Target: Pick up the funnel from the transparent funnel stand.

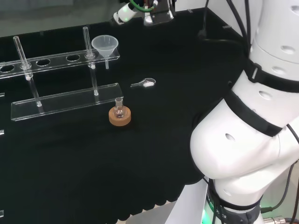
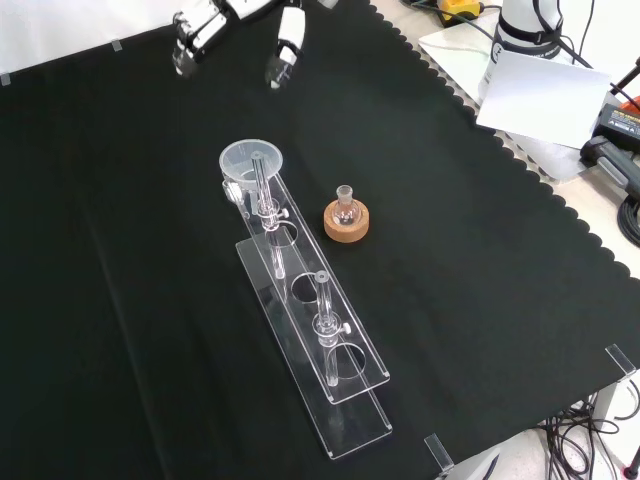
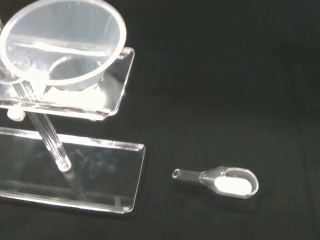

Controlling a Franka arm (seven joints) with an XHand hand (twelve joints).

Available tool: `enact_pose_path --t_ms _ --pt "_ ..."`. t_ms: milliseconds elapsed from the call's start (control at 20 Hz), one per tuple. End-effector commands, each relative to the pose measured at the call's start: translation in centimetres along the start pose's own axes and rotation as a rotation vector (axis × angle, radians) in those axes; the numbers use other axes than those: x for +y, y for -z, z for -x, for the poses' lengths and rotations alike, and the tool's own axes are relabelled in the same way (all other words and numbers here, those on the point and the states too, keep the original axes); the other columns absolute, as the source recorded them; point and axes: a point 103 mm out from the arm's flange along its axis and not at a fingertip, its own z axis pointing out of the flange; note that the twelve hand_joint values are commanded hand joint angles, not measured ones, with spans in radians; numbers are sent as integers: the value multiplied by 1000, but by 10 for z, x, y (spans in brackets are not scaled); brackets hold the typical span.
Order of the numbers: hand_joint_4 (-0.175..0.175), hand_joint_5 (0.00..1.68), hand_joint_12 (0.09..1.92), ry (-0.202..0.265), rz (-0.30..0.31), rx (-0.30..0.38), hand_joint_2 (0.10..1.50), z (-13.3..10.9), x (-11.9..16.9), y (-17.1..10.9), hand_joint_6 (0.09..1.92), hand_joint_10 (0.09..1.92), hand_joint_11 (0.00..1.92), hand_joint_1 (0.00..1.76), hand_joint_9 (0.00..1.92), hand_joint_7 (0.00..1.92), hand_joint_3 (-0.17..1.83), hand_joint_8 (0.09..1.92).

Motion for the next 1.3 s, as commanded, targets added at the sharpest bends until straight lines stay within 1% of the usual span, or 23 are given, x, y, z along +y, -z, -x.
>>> enact_pose_path --t_ms 50,200,300,400,550,650,750,900,1000,1100,1300 --pt "4 151 1460 -54 -113 -18 804 -33 14 -14 87 818 96 454 100 0 278 566" --pt "14 115 1479 -52 -141 -43 776 -41 18 -19 87 828 112 427 79 0 275 514" --pt "25 97 1496 -47 -159 -35 759 -44 20 -22 87 836 119 394 69 0 272 489" --pt "33 82 1512 -41 -178 -43 749 -48 22 -24 87 846 132 389 60 0 269 468" --pt "40 66 1528 -27 -202 -56 737 -52 25 -28 87 858 153 442 51 0 264 445" --pt "44 46 1533 -17 -250 -82 729 -59 27 -29 87 865 162 528 43 0 259 425" --pt "49 15 1534 -9 -264 -100 716 -64 28 -28 87 872 167 605 19 0 255 342" --pt "52 1 1534 3 -280 -129 693 -72 29 -27 87 851 170 673 2 0 267 239" --pt "52 0 1534 10 -295 -137 669 -77 29 -27 87 830 168 699 0 0 301 205" --pt "52 0 1534 19 -294 -142 630 -81 29 -28 87 815 167 714 0 0 374 173" --pt "50 0 1533 22 -293 -157 585 -84 31 -30 87 795 166 735 0 0 456 126"
